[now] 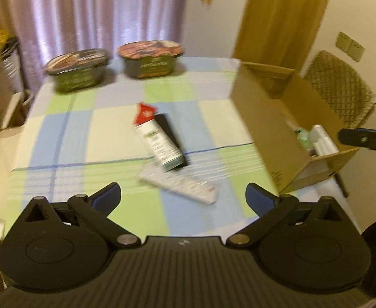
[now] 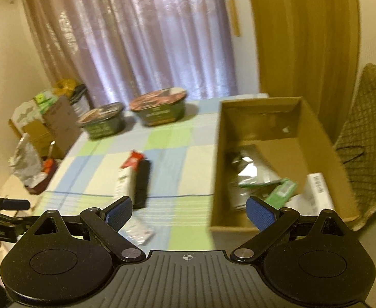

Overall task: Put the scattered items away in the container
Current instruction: 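Move both open tools back from the cardboard box to the remaining items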

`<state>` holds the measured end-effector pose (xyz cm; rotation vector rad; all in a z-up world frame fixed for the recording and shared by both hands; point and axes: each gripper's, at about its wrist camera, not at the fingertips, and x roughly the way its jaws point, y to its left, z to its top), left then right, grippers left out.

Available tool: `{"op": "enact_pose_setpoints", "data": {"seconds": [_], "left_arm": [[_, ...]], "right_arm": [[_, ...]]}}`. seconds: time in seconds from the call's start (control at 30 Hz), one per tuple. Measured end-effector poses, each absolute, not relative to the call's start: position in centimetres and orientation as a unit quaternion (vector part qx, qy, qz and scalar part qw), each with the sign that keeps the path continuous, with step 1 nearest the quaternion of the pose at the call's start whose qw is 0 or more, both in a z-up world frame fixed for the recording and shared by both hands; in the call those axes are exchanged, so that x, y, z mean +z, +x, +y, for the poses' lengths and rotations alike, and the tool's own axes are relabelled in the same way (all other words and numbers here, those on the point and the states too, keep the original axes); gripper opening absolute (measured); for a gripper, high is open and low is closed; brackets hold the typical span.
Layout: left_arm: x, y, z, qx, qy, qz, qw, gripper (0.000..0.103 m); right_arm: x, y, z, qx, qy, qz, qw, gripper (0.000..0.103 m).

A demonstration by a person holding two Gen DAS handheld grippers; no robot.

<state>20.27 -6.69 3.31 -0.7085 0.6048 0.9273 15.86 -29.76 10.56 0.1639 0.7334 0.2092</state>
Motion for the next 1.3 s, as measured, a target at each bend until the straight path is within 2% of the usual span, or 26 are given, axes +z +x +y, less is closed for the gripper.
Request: {"op": "enact_pose_setpoints", "data": {"seconds": [0.3, 0.53, 0.93, 1.3], "left_arm": [[0.9, 14.4, -8.8, 0.459, -0.359, 0.284, 0.762, 0.101], [-0.9, 13.1, -9.8, 0.456, -0.349, 0.305, 0.76, 0.101], [-4.3, 14.5, -8.1, 0.428, -0.313, 0.352, 0.771, 0.101], [-7.5, 16.9, -3.1, 0.383, -0.28, 0.387, 0.791, 0.101]], "right_arm": [[9.5, 14.4, -23.0, 0.163, 0.051, 0.379, 0.909, 0.1], [7.0, 14.8, -18.7, 0.202, 0.0, 0.406, 0.892, 0.1], [1.0, 18.8, -16.1, 0.258, -0.078, 0.452, 0.851, 0.1], [-4.0, 25.7, -14.0, 0.3, -0.131, 0.465, 0.823, 0.099]]}}
